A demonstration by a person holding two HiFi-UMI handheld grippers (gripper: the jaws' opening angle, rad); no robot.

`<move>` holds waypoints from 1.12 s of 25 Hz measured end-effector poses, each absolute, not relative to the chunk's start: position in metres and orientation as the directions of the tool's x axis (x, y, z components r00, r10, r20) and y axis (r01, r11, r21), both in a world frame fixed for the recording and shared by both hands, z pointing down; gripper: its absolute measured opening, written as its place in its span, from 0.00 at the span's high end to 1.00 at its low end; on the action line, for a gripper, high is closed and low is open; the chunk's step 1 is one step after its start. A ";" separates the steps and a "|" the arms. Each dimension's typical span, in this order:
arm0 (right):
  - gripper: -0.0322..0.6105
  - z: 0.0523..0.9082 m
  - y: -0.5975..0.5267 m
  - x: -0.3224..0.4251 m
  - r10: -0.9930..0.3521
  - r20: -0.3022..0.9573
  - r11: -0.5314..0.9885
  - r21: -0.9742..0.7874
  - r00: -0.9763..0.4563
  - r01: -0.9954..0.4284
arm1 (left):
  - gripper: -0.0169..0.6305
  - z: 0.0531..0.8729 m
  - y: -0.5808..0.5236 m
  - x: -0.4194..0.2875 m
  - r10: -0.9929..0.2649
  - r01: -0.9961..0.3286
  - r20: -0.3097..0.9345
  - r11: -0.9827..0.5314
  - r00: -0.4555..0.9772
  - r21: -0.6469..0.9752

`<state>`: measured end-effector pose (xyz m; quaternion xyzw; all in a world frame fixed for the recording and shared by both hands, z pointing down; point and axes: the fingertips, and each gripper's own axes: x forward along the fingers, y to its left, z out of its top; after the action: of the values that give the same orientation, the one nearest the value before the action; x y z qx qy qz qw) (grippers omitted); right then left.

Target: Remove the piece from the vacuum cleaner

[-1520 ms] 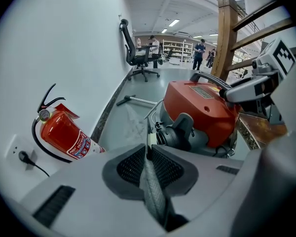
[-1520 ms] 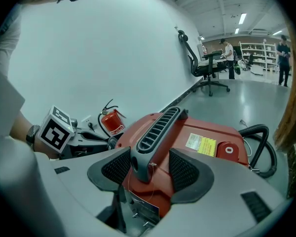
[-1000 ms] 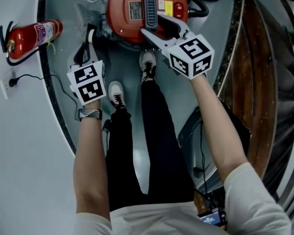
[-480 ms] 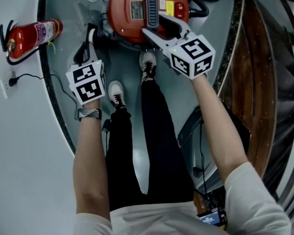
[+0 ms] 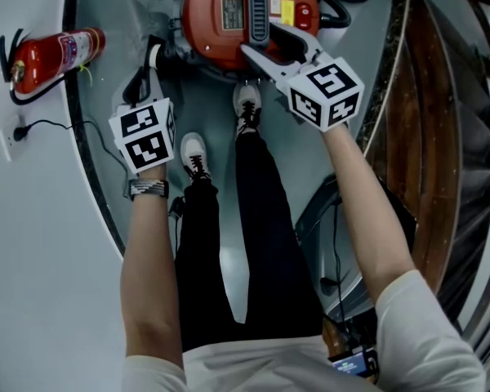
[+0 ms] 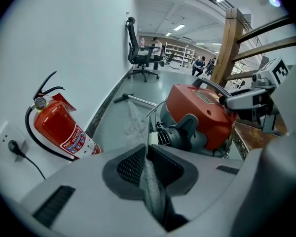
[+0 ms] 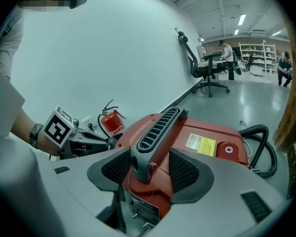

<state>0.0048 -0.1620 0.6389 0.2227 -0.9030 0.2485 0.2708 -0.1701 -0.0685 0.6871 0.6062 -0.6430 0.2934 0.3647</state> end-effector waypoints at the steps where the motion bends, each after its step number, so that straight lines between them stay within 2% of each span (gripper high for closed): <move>1: 0.57 0.639 -0.162 0.005 -0.266 0.601 0.777 -0.329 -0.754 -0.536 | 0.91 0.687 -0.068 -0.170 -0.569 -0.994 0.822 0.086 0.009 0.071; 9: 0.57 0.638 -0.162 0.005 -0.295 0.596 0.774 -0.309 -0.747 -0.553 | 0.87 0.683 -0.075 -0.167 -0.556 -0.996 0.828 -0.080 0.077 0.039; 13: 0.57 0.638 -0.161 0.003 -0.279 0.598 0.777 -0.319 -0.751 -0.542 | 0.80 0.675 -0.091 -0.159 -0.568 -0.985 0.814 -0.169 0.119 0.027; 18: 0.57 0.638 -0.160 0.003 -0.266 0.601 0.780 -0.325 -0.754 -0.535 | 0.79 0.676 -0.110 -0.171 -0.555 -0.994 0.827 -0.100 0.089 0.040; 23: 0.57 0.637 -0.160 0.004 -0.262 0.598 0.783 -0.327 -0.757 -0.529 | 0.79 0.683 -0.118 -0.170 -0.521 -0.990 0.848 -0.136 0.094 0.026; 28: 0.57 0.637 -0.160 0.003 -0.259 0.596 0.785 -0.328 -0.760 -0.525 | 0.79 0.691 -0.119 -0.169 -0.496 -0.994 0.863 -0.102 0.092 0.047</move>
<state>0.0033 -0.1600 0.6369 0.2165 -0.9052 0.2458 0.2707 -0.1686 -0.1191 0.6907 0.6514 -0.5718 0.3562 0.3491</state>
